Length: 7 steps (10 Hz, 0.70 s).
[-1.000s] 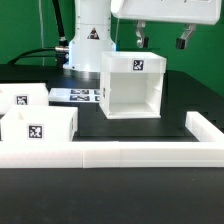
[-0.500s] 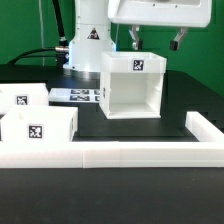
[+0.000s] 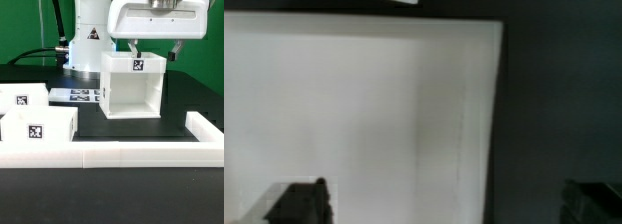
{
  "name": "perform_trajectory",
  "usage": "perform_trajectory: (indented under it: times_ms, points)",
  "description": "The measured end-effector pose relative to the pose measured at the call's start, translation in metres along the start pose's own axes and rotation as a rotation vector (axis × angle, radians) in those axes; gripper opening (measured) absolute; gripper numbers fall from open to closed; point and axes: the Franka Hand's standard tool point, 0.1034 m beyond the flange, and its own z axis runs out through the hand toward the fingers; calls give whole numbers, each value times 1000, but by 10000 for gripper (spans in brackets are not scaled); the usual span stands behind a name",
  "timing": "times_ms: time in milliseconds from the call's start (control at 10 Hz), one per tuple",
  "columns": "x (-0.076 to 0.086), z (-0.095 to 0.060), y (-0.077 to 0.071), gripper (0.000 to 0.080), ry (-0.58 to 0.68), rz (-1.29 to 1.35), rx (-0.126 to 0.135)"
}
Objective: Assemble drawer
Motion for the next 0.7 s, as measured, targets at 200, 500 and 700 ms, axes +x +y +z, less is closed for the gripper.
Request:
perform_trajectory:
  times_ms: [200, 500, 700]
  points:
    - [-1, 3, 0, 650, -5, 15, 13]
    - [-1, 5, 0, 341, -14, 18, 13]
    - [-2, 6, 0, 207, -14, 18, 13]
